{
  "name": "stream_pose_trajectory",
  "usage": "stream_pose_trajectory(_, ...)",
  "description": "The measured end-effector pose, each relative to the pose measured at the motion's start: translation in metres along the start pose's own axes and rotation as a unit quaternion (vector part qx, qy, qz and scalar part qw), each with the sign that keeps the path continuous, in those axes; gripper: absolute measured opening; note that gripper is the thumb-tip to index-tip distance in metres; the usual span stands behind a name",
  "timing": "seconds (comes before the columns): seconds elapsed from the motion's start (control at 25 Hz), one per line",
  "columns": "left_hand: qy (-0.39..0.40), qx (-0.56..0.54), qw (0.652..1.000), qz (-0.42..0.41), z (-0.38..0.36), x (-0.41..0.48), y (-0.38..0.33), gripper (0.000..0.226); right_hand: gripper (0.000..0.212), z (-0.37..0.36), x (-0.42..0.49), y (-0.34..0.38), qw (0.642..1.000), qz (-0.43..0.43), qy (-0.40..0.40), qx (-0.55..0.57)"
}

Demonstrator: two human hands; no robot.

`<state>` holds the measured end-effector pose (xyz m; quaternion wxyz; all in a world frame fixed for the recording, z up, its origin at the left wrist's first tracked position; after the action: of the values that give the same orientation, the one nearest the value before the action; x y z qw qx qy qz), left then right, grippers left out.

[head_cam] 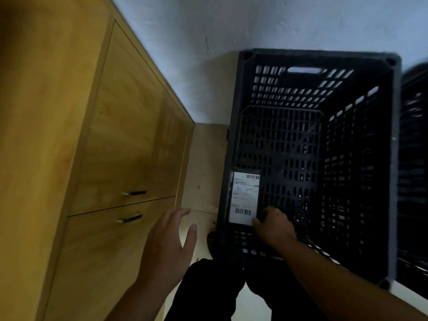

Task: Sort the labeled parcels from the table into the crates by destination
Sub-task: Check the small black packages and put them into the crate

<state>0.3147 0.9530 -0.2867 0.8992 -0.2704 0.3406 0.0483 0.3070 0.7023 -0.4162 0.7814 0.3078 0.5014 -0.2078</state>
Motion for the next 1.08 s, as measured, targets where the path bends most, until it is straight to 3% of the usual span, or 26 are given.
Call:
stream_pose_trajectory(0.24, -0.011, 0.053, 0.997, -0.060, 0.050, -0.052, -0.074, 0.035, 0.050, 0.075, -0.140, 0.016, 0.983, 0.086, -0.153, -0.062)
stream_pose_trajectory(0.56, -0.003, 0.146, 0.954, -0.261, 0.091, -0.127, -0.219, 0.042, 0.051, 0.151, -0.373, 0.017, 0.908, 0.195, -0.351, -0.118)
stream_pose_trajectory(0.8, 0.023, 0.204, 0.894, -0.398, 0.064, -0.159, -0.302, 0.046, 0.048, 0.148, -0.466, -0.037, 0.870, 0.147, -0.468, -0.051)
stream_pose_trajectory(1.08, 0.091, 0.247, 0.813, -0.519, 0.002, -0.210, -0.380, 0.049, 0.045, 0.130, -0.530, -0.123, 0.847, 0.026, -0.529, 0.036)
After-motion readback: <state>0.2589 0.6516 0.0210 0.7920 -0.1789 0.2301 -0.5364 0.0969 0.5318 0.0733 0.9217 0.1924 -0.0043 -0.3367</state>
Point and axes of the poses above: each hand's wrist, its own x-axis towards the middle knuckle, its own z-axis out of the back of the hand, y = z × x, the point moved 5 cm from there along x, towards the middle knuckle, and after that the axes turned 14 degrees about y, right-handed, at the moved point
